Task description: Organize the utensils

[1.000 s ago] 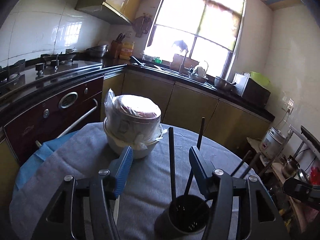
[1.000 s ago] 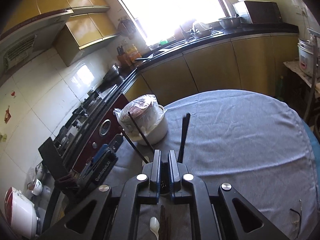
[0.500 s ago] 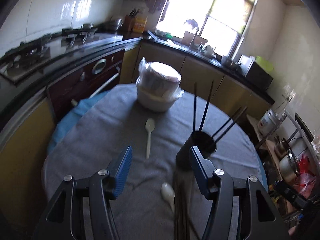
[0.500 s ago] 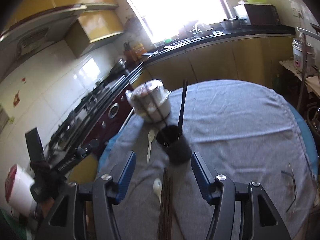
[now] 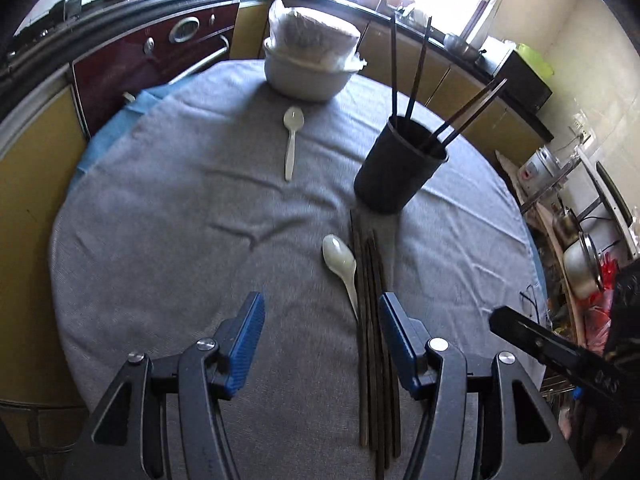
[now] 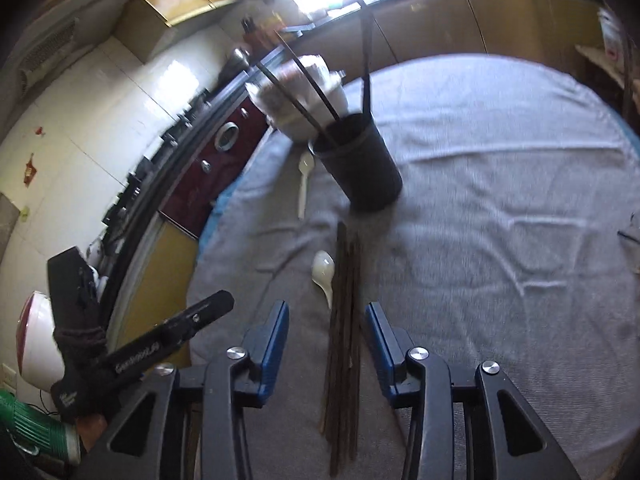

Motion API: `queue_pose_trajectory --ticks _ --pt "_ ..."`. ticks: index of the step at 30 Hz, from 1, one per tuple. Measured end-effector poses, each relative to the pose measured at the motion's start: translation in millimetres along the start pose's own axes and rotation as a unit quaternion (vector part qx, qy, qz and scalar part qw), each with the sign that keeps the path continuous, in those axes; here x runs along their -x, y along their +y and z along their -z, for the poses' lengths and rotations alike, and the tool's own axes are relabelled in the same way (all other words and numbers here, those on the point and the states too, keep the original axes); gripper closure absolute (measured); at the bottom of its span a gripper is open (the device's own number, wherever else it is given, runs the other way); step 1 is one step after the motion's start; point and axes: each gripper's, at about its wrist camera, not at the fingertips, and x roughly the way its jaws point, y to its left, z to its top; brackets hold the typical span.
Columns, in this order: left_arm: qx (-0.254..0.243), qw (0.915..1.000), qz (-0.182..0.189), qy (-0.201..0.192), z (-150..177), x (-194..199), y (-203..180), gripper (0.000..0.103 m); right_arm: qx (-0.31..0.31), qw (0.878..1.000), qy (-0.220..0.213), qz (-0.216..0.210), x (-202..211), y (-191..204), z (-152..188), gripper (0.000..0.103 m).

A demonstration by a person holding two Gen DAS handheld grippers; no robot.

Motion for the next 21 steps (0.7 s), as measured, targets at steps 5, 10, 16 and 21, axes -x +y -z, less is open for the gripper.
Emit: queue_pose_trajectory --ticks 5,10,16,21 --pt "0.002 0.9999 -0.003 0.012 -6.2 -17.9 4.6 0.043 -0.023 0.999 0.028 -0.001 -32.8 -14.2 -13.6 0.061" --pt "0.007 0.9998 0.000 0.020 -18.7 -34.3 11.1 0.043 -0.037 0.998 0.054 -0.006 -70.3 -22.9 -29.4 0.064" --pt "0.016 0.9993 0.001 0.033 -32.5 -53.9 20.0 0.043 -0.042 0.997 0.071 0.005 -110.6 -25.3 -51.7 0.065" --pt "0.021 0.9989 0.006 0.040 -41.5 -65.2 24.5 0.043 -0.043 0.995 0.085 0.018 -136.9 -25.4 -64.7 0.073"
